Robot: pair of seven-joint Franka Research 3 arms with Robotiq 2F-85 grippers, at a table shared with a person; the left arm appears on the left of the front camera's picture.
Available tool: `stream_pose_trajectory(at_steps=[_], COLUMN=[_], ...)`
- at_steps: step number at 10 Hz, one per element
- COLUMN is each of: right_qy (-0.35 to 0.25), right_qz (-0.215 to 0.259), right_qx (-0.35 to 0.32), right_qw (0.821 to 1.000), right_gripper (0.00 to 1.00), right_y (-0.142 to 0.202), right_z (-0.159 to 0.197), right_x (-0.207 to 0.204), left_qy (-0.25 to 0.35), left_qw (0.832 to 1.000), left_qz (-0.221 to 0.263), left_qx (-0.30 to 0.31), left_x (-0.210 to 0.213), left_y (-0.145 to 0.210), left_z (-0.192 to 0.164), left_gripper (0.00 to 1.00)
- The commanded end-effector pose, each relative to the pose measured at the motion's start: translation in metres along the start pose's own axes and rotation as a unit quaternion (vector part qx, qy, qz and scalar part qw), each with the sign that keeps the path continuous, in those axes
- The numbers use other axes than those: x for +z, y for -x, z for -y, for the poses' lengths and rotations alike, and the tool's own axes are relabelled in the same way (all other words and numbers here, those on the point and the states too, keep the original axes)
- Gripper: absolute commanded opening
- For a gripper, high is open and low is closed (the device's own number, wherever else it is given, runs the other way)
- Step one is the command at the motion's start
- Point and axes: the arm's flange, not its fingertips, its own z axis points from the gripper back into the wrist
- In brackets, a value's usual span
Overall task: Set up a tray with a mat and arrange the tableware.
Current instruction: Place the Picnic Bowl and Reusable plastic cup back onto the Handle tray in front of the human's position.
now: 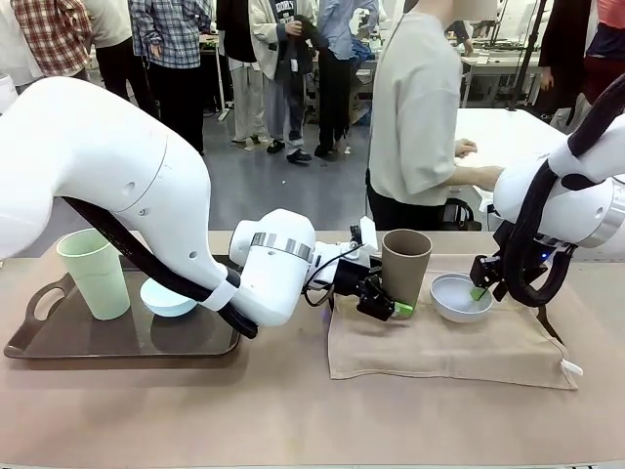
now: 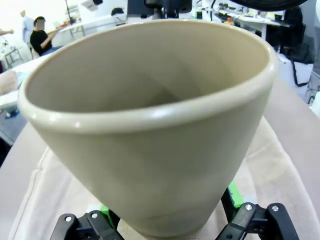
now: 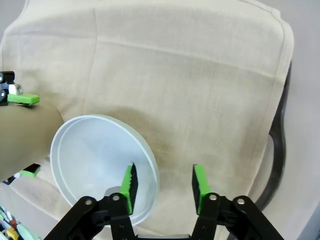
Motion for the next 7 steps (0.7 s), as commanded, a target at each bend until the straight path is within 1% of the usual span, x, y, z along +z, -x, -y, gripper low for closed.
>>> stream_pose_trajectory(at_steps=[1,3,4,5,6,7], right_qy=[0.009,0.014,0.019,0.028,0.041,0.052], right_qz=[0.008,0.011,0.013,0.014,0.011,0.014], right_qx=[0.004,0.005,0.005,0.002,0.002,0.004], right_qw=[1.0,1.0,1.0,0.999,0.999,0.999], right_gripper=[0.6,0.8,0.83,1.0,1.0,1.0], right_y=[0.009,0.02,0.026,0.031,0.04,0.045], right_z=[0.004,0.01,0.013,0.017,0.019,0.02], right_x=[0.011,0.025,0.032,0.039,0.051,0.063], left_qy=[-0.001,-0.013,-0.014,-0.008,-0.004,0.007], left_qw=[0.999,0.996,0.995,0.992,0.984,0.972], left_qz=[-0.032,-0.064,-0.082,-0.109,-0.16,-0.215], left_qx=[0.029,0.054,0.063,0.069,0.076,0.094], left_x=[0.015,0.036,0.046,0.06,0.078,0.096], left_y=[-0.002,-0.001,-0.005,-0.013,-0.032,-0.053], left_z=[-0.002,0.001,0.006,0.014,0.031,0.044], left_gripper=[1.0,1.0,1.0,1.0,1.0,1.0])
